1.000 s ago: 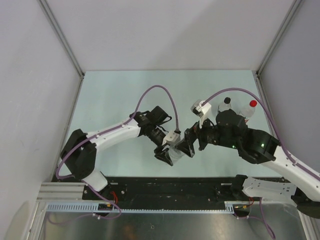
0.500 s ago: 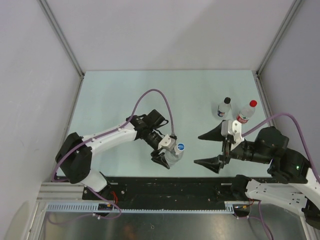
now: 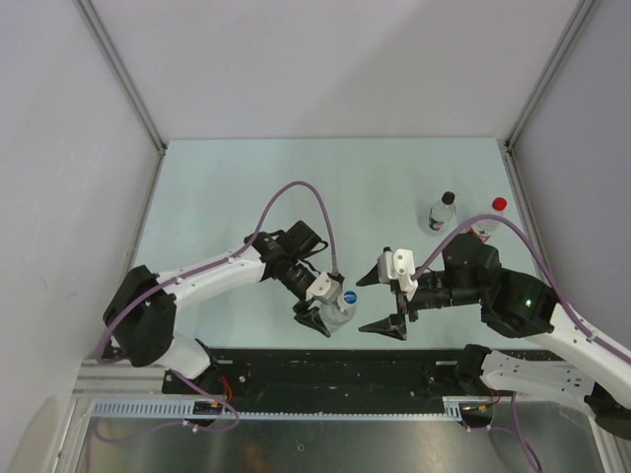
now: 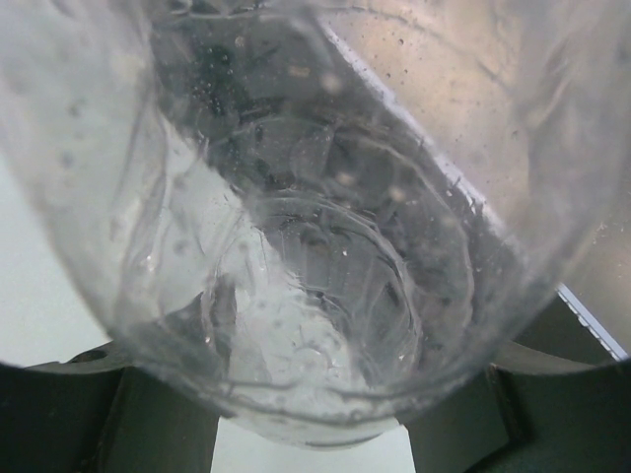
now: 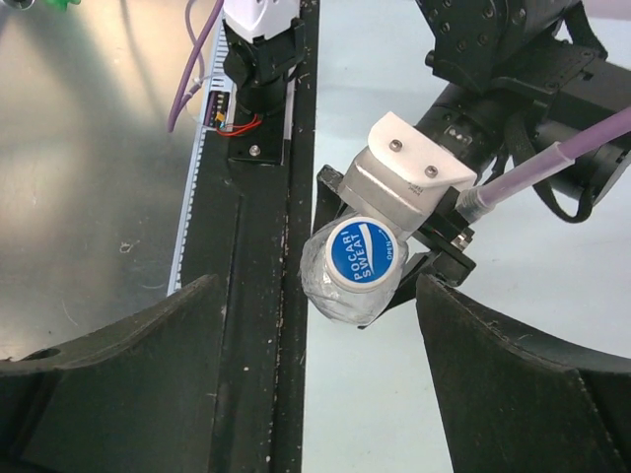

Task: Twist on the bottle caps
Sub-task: Screw the bottle cap onto the plastic bottle.

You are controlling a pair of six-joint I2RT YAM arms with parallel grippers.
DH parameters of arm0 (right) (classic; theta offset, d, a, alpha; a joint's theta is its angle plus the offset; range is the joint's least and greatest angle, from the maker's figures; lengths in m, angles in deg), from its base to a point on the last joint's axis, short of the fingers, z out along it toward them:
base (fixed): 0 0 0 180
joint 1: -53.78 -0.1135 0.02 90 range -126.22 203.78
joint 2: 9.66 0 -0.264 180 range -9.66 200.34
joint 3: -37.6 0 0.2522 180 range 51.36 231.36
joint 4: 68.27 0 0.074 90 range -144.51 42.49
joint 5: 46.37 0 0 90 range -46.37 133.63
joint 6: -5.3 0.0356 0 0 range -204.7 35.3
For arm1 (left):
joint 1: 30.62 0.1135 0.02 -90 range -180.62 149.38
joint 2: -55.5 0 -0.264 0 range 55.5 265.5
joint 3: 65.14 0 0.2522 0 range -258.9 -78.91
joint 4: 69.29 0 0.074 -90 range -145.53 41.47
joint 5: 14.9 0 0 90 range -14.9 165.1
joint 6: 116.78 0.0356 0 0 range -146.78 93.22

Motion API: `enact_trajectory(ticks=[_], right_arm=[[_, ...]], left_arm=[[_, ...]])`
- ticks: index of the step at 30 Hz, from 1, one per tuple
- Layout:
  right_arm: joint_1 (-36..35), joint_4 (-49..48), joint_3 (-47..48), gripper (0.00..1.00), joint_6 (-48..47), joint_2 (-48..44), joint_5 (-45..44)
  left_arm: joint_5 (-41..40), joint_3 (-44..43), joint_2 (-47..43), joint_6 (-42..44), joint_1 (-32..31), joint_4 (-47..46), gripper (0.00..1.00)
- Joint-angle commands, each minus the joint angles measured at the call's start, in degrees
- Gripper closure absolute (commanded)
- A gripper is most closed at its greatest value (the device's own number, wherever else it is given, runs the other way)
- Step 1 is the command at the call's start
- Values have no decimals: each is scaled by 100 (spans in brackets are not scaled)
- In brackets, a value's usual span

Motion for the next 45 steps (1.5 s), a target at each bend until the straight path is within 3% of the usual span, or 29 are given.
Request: enact_trajectory(ticks=[1, 19, 24, 33, 40, 45], right_arm=[[-20, -329, 36, 16, -323, -4, 132], [-24, -528, 36, 30, -242, 428, 128], [-27, -449, 36, 39, -210, 565, 25], [-34, -329, 36, 70, 75, 630, -149], [-42, -472, -149, 75, 1184, 676, -1295], [-40, -856, -364, 79, 2864, 717, -2670]], left_arm=[[117, 71, -262, 299, -47, -31, 49], [22, -42, -153, 240, -98, 54, 49], [-23, -99, -154, 231, -100, 102, 49], [-103, -329, -154, 5, 18, 138, 50], [159, -1067, 11, -505, 599, 137, 50], [-15, -1222, 2, -470, 664, 144, 50]])
